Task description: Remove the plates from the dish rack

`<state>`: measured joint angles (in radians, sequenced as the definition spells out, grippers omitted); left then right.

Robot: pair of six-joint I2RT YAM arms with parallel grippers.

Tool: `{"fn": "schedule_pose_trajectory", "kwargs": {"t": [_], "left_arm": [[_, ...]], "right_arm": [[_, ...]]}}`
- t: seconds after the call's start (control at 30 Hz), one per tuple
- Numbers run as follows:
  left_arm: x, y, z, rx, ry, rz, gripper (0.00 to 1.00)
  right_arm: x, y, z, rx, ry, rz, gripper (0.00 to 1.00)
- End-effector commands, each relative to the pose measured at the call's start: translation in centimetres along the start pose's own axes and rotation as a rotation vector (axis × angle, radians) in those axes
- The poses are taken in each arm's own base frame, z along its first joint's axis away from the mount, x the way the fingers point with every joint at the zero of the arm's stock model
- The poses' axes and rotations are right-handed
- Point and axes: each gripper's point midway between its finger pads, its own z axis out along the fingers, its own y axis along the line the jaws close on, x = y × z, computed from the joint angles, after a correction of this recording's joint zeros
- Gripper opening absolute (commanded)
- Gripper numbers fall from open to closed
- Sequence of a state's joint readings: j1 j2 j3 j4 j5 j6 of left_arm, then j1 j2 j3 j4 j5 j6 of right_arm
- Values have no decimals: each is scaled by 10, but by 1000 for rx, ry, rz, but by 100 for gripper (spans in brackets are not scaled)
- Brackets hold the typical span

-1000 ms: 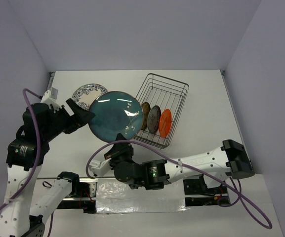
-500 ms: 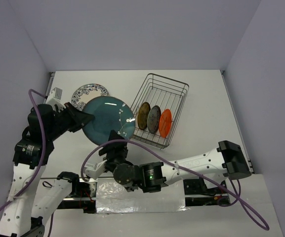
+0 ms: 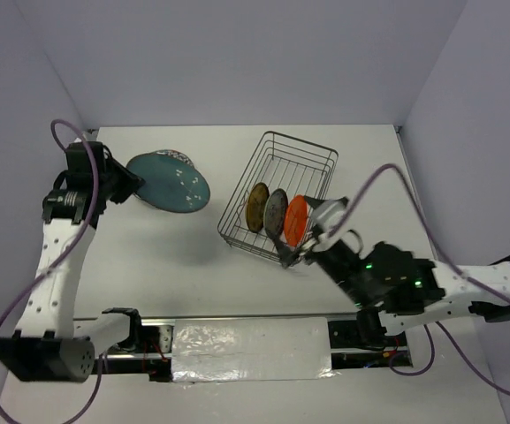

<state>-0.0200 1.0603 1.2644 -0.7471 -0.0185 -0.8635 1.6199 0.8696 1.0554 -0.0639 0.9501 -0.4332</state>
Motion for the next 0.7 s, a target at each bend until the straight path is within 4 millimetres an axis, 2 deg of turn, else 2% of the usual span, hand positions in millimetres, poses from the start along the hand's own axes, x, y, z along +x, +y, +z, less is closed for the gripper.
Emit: {"fn": "schedule_pose_trajectory", "kwargs": {"t": [0.0,0.03,0.07,0.1,0.13,0.2,0.27,0.3,0.4,0.47,0.67], "left_arm": [[-71,-8,30,58,-198,-95,0],[-71,2,50,28,-178,-119,0],[-72,6,61,29,-169,-149,0],[-85,6,73,67,-213,-158,0],[-85,13,92,52,-205,-173,0],[-95,20,116,45,-234,-179,0],[-108,18,129,82,-273,-175,0],[-106,24,144,76,-257,-191,0],[-103,28,167,116,-221,-214,0],[-95,38,182,92,-187,-237,0],[-72,61,209,51,-137,-279,8]], "right_arm": [[14,5,-17,-75,56,229,100],[10,3,-22,-103,42,268,100],[9,4,-25,-120,39,309,100],[8,2,-30,-139,33,333,100],[8,5,-32,-162,30,354,100],[6,7,-37,-193,23,403,100],[8,7,-40,-207,30,417,100],[8,9,-42,-219,34,427,100],[17,17,-41,-233,62,410,100],[24,23,-39,-235,87,381,100],[25,28,-38,-248,90,365,100]]}}
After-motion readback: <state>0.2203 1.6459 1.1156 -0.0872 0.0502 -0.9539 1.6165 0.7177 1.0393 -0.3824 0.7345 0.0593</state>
